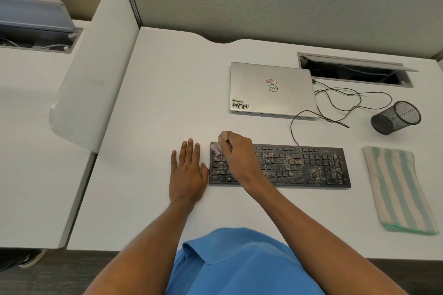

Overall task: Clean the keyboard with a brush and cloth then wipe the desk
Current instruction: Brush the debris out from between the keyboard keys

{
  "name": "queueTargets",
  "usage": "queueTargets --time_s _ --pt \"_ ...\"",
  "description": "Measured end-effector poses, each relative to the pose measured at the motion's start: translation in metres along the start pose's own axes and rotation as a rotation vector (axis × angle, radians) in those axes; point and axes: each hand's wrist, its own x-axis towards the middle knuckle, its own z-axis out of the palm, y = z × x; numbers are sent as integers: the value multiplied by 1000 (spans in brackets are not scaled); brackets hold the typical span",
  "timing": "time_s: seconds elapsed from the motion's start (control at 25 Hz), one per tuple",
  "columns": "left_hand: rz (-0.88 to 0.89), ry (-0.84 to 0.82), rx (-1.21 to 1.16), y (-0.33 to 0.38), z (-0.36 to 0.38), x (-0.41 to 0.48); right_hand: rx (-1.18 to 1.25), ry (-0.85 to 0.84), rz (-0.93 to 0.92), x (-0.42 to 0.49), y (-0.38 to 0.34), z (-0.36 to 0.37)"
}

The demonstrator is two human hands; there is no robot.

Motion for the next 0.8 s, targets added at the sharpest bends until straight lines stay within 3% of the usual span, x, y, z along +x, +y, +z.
queueTargets --time_s 0.36,0.52,0.8 --pt "-4 11 -12 1 -1 0 37 -19 -24 6 -11 -12" --pt "-1 3 -3 0 1 1 49 -175 25 9 -13 -8" --pt "-4 2 -11 0 1 0 -238 -271 -42 14 2 -9"
